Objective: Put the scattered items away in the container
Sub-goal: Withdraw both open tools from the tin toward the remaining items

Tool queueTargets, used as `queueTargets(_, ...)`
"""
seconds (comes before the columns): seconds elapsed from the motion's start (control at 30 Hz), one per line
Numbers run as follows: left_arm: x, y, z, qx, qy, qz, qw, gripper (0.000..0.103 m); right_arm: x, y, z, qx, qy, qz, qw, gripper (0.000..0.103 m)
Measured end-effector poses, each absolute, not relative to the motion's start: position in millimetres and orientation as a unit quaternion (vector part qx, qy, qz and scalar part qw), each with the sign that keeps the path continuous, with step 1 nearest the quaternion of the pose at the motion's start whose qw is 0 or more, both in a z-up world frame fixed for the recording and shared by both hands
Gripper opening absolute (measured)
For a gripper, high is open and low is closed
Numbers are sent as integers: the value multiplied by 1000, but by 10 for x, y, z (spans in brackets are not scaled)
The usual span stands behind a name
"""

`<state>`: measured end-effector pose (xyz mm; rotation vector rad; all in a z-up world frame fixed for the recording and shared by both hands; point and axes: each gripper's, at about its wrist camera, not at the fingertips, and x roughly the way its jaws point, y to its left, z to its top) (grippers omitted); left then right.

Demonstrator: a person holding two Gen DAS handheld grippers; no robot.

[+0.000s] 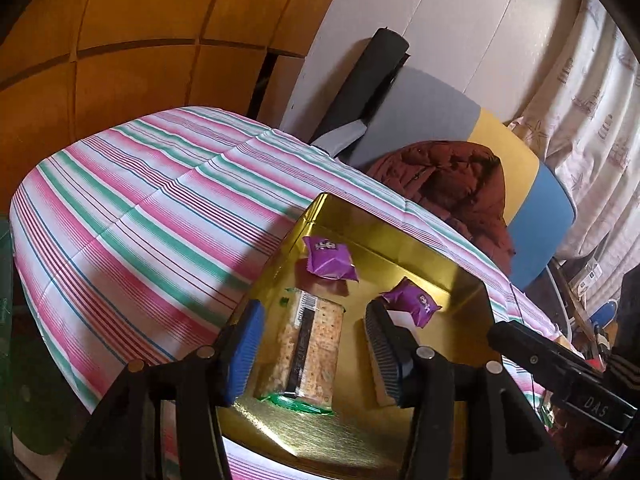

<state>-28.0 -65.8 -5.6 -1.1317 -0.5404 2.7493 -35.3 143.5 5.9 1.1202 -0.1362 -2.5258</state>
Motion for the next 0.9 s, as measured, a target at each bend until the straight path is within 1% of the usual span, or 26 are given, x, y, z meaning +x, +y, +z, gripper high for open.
queueTargets(0.2, -207, -520, 16, -366, -158, 914, 80, 53, -196, 1601, 182, 385, -47, -904, 181, 71)
queueTargets(0.53, -39, -142, 6, -368, -120, 914, 119, 53, 103, 2220, 303, 367, -48, -921, 122, 71)
queueTargets(0.73, 108, 137, -26, -368, -80, 915, 142, 53, 281, 2687, 249, 371, -52, -923, 85, 71)
queueTargets(0.9, 173, 347, -98, -380, -67, 907, 171, 53, 448, 3122, 117, 386, -66, -919, 46, 71)
